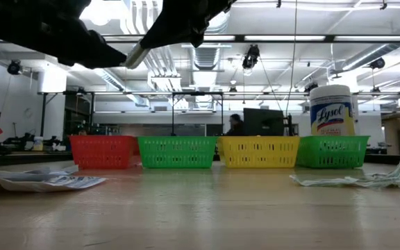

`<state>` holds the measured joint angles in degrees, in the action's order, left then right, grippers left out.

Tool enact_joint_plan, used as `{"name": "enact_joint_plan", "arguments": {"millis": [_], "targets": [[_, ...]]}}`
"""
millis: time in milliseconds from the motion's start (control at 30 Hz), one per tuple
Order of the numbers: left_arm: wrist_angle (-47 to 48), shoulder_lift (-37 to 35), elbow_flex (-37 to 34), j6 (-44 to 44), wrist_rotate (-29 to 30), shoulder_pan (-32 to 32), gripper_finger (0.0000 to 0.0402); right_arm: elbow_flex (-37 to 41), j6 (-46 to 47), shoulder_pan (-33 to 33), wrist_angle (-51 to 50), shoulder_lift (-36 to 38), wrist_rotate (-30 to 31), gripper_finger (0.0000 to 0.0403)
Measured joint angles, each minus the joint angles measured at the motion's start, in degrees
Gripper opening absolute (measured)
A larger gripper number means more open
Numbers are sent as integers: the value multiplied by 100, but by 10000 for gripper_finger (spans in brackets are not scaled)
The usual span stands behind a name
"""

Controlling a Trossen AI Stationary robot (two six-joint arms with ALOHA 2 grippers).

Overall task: Pick & Place First Aid Supplies
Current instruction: Put the green bandage into the red bin

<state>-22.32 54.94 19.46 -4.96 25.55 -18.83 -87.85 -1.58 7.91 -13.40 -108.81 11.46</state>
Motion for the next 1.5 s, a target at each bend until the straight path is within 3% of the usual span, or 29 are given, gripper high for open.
{"name": "enact_joint_plan", "arguments": {"millis": [567,667,867,1500], "targets": [[-420,441,256,-262,165,166,147,0,13,35,222,0,-212,8],[-420,529,325,-268,179,188,124,0,13,60,222,0,-212,8],[-255,572,382,-340,-17,188,12,0,11,75,220,0,-203,8],[-195,572,382,-96,-218,188,0,0,-19,82,-14,0,-201,9]]}}
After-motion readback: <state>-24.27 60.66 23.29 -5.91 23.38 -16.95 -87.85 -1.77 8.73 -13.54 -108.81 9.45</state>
